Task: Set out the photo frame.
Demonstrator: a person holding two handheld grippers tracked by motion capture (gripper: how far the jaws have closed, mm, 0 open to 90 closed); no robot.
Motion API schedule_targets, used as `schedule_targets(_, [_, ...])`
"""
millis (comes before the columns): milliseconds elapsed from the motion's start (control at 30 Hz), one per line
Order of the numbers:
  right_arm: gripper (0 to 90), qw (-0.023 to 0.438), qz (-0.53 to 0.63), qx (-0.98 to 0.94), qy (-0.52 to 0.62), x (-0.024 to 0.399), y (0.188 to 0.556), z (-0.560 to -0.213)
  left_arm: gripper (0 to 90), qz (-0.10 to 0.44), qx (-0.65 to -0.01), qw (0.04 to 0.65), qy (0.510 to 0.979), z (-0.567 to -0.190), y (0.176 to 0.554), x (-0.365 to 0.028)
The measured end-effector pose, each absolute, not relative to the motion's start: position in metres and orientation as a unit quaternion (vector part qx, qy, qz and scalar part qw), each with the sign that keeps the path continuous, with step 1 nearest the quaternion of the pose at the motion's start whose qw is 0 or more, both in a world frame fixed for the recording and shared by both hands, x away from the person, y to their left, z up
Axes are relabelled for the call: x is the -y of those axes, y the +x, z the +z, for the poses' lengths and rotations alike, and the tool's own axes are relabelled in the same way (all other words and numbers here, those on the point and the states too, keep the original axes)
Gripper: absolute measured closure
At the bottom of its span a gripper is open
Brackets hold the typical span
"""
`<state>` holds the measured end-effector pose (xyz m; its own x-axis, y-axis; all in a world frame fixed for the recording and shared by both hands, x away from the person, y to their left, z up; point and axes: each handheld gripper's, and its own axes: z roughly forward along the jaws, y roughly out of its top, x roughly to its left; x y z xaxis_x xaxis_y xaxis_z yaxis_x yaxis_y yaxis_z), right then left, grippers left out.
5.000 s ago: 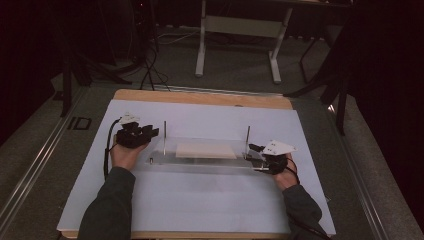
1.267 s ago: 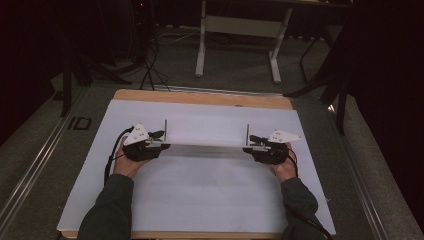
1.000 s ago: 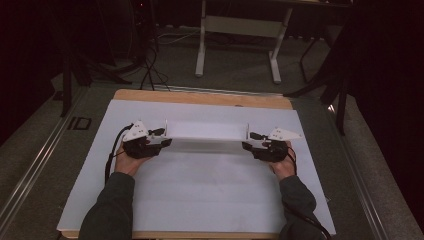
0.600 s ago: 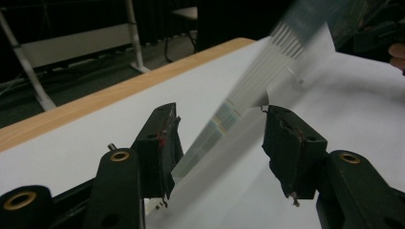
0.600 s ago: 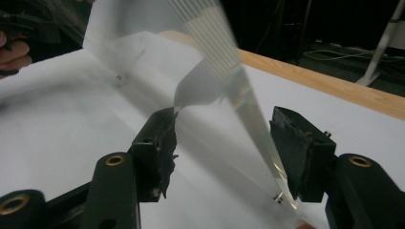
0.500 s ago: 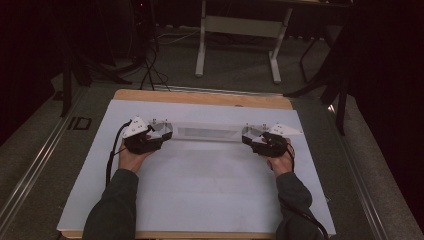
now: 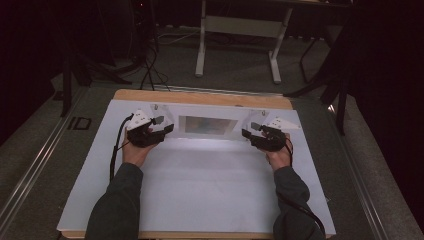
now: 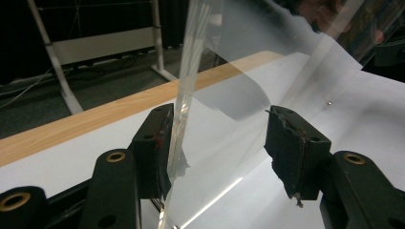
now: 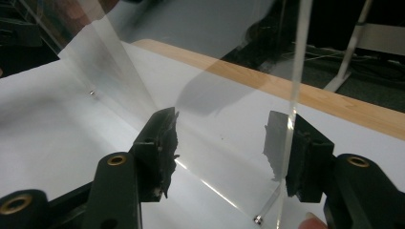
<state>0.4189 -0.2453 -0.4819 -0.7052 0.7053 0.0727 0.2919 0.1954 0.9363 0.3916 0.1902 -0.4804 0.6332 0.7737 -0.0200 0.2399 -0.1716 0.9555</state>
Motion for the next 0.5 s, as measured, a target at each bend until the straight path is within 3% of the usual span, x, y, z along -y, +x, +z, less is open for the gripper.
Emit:
schedule_targets(300, [43.5,0.193,0.537,-0.746,0.344,0.2430,0.4239,-0.4783,43.6,0.245,-0.368,0.536,0.719,-0.4760,0.3965,-0.1878])
schedule_targets(400, [47.6,0.186,0.541,-0.742,0.349,0.2424,0.4258,-0.4767,44.1,0.244,-0.382,0.537,0.712,-0.4750,0.3992,-0.1884])
schedule_targets(500, [48.5,0.174,0.548,-0.737,0.357,0.2419,0.4263,-0.4778,44.9,0.222,-0.399,0.561,0.691,-0.4766,0.4014,-0.1926])
